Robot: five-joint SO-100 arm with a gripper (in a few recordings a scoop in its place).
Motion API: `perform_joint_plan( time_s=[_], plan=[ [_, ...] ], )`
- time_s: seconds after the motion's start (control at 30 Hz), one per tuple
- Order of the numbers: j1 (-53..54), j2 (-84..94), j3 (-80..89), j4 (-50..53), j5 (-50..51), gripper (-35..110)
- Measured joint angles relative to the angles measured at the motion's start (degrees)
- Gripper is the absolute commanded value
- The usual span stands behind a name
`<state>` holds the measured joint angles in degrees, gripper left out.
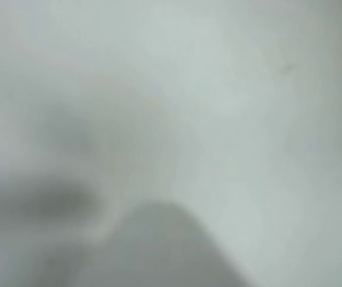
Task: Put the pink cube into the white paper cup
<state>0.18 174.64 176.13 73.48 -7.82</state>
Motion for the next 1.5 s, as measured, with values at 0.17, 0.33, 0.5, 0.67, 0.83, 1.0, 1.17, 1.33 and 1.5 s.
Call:
perform_joint_plan(
  time_s=[0.17,0.33,0.5,0.67,0.83,1.0,1.17,1.33,1.5],
  plan=[
    [-4.92,12.66,1.23,0.00,4.39,0],
    [-6.94,13.97,1.23,0.00,3.52,0],
    [-9.32,13.97,1.23,-0.18,2.29,0],
    [-12.57,13.97,0.79,-1.76,6.42,1],
    [-13.71,9.05,-2.72,-6.59,7.38,1],
    [-12.48,-14.85,-16.35,-9.67,8.09,0],
    [-10.55,-33.05,-28.92,-13.80,10.99,0],
    [-10.63,-49.48,-40.69,-17.05,11.95,0],
    [-11.87,-64.51,-53.00,-17.49,12.74,2]
  ],
)
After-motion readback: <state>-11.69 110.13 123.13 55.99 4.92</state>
